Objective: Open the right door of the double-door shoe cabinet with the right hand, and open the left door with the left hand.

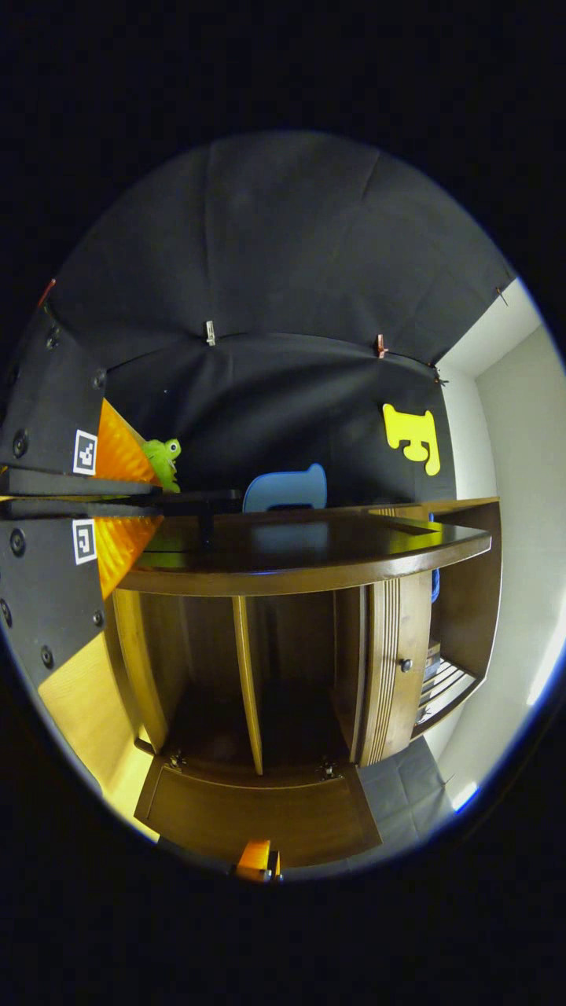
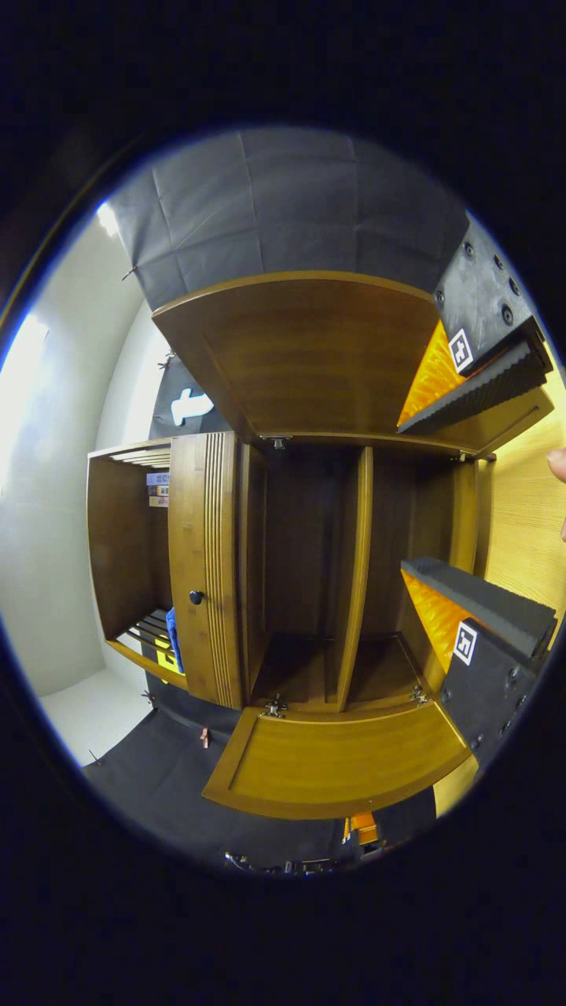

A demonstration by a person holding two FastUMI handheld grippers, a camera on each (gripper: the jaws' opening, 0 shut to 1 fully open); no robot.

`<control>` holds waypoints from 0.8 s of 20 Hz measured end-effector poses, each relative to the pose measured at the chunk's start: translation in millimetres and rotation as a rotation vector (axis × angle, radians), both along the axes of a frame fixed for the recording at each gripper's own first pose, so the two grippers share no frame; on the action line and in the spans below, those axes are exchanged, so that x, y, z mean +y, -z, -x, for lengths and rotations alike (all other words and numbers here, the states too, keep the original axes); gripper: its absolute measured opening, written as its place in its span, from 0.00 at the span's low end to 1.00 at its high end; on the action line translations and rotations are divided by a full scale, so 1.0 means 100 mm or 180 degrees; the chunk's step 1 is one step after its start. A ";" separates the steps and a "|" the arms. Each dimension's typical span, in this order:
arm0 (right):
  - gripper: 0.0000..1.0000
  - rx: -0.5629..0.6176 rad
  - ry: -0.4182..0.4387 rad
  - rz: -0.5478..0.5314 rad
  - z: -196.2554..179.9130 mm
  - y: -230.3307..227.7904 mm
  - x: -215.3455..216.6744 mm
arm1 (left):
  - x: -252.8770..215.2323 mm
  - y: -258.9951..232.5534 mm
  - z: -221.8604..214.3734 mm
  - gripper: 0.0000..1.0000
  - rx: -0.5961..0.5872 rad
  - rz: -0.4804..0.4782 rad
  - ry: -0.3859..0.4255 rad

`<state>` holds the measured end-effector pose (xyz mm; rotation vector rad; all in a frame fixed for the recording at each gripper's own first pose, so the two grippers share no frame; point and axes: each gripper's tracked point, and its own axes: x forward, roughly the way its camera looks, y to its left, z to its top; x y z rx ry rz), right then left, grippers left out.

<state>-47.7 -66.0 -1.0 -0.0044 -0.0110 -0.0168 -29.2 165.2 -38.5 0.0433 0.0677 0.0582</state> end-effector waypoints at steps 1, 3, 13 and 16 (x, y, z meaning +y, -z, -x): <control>0.98 0.0004 -0.0002 0.0005 -0.01 0.01 0.02 | 0.04 0.00 0.00 0.06 0.0008 0.0046 0.0006; 0.98 0.0015 -0.0004 0.0011 -0.02 0.02 0.06 | 0.11 0.01 0.02 0.06 0.0018 0.0113 0.0033; 0.99 0.0048 -0.0051 0.0031 0.04 0.06 0.13 | 0.19 0.00 0.16 0.18 0.0053 0.0018 -0.0116; 0.99 0.0065 -0.0061 0.0035 0.05 0.07 0.11 | 0.29 -0.02 0.31 0.48 0.0062 -0.0098 -0.0284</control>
